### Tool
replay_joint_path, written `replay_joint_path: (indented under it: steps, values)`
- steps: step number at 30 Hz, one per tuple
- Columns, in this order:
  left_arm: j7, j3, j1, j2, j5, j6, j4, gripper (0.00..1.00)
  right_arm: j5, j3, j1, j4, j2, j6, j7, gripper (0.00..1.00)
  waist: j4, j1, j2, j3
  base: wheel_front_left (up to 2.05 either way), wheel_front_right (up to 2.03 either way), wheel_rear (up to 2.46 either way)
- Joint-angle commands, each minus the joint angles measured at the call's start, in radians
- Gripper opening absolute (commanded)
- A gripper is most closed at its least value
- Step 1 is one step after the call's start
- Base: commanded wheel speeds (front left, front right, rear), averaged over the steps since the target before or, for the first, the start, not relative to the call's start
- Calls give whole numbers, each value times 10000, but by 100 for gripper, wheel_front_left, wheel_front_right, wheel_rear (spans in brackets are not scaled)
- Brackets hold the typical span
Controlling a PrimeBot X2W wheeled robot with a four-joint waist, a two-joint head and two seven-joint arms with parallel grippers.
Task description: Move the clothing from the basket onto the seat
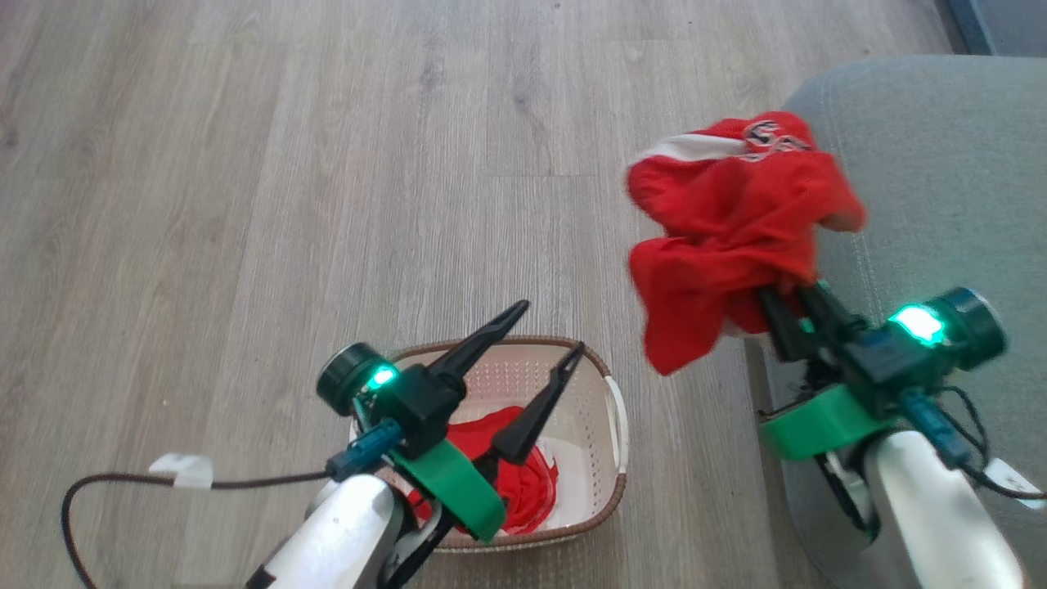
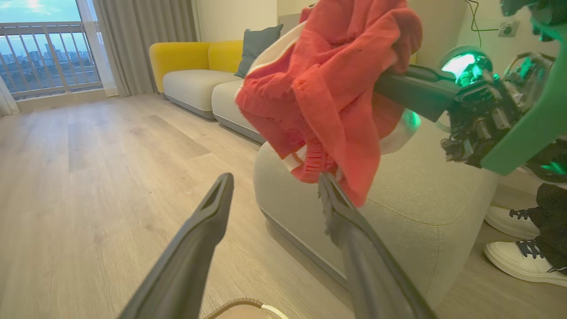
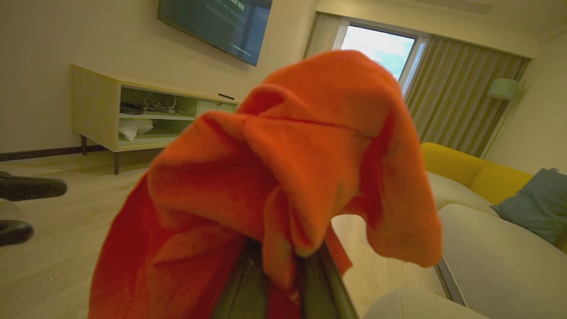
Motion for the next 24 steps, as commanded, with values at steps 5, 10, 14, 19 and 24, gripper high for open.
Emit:
replay_joint_path:
  steps: [5,10,14,19,24]
  values:
    - [-49,391,26,-46,48,-9,-319,100,52,-645,112,-399,126,-2,-65,0,67,0,-1,145,0,0,0]
    - [-49,92,160,63,148,-9,-223,100,-60,-1272,365,-367,218,-2,-65,0,84,0,-1,294,0,0,0]
    - [-49,40,313,35,184,-9,-65,100,-84,-1585,531,-284,341,-2,-65,0,53,0,-1,356,0,0,0]
    - [-49,-363,411,60,152,-9,27,100,-73,-1968,690,-87,519,-2,-65,0,24,0,-1,395,0,0,0]
    - [-49,-449,524,-17,262,-10,169,100,-21,-2102,773,161,650,-2,-65,0,-11,0,-1,381,0,0,0]
